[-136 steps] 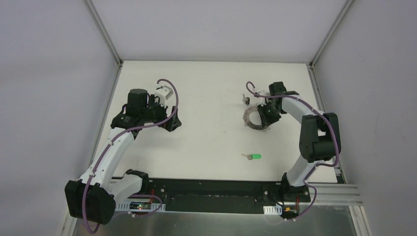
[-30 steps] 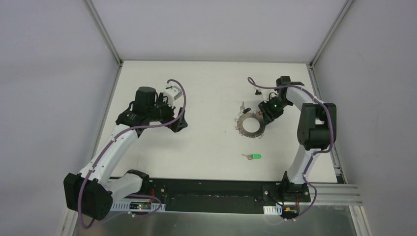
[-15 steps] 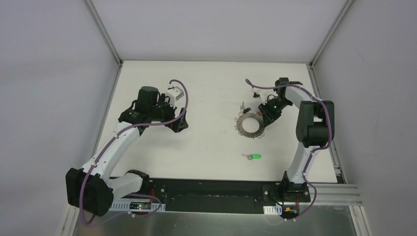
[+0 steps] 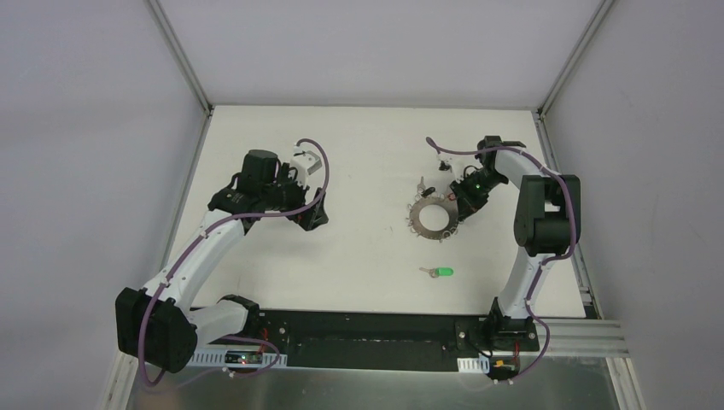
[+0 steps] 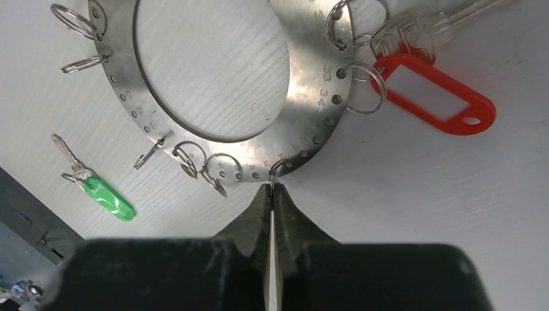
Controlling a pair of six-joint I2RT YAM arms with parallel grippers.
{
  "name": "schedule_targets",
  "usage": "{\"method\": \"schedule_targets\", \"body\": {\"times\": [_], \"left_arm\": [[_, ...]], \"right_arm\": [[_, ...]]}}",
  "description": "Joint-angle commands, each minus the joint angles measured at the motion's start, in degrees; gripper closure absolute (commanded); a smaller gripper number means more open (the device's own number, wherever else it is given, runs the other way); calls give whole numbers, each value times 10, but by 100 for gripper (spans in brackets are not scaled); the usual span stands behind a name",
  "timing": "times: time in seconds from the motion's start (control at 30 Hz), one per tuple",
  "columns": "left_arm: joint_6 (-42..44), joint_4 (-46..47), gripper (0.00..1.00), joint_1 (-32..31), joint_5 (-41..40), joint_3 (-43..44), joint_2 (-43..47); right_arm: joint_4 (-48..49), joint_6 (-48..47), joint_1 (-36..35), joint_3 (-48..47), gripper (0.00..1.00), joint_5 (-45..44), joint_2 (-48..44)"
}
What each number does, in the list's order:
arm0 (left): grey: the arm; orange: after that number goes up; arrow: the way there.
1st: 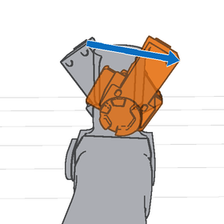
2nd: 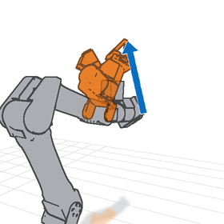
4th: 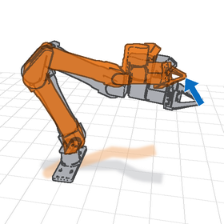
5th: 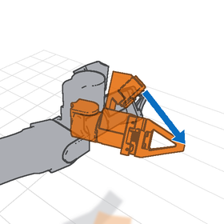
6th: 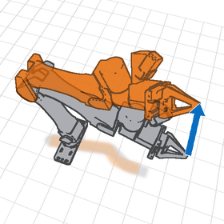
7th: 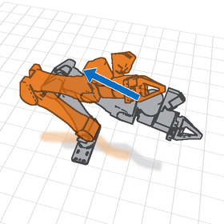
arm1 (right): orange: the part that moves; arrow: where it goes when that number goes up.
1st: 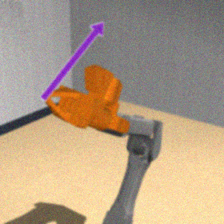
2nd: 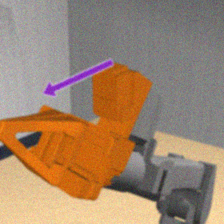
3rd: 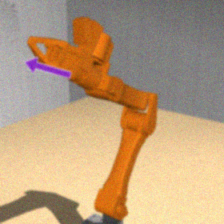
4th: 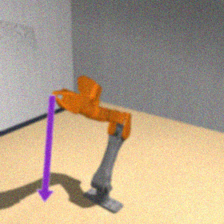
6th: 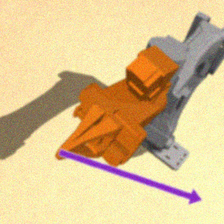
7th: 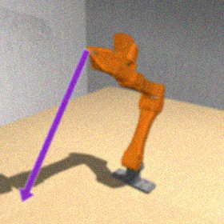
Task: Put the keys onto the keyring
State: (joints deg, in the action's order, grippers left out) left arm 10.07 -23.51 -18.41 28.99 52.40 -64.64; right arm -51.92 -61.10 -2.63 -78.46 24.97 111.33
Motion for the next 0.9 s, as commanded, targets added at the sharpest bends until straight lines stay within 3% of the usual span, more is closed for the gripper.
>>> {"method": "schedule_targets", "body": {"times": [0.0, 0.23, 0.43, 0.63, 0.87], "left_arm": [[13, -10, 2, -7, 1, 25, -3], [47, -33, 2, -8, 4, 61, -15], [50, -52, 2, -13, 44, 133, -34], [52, -76, 5, -44, 53, 212, -66], [0, -37, 15, -70, 113, 267, -94]], "right_arm": [[-24, -10, 2, -21, 100, 33, -17], [-27, 8, -6, -41, 100, 96, -70], [8, 47, -52, -57, 100, 152, -137], [91, 111, -112, -54, 100, 189, -195], [226, 247, -132, -53, 100, 317, -228]]}}
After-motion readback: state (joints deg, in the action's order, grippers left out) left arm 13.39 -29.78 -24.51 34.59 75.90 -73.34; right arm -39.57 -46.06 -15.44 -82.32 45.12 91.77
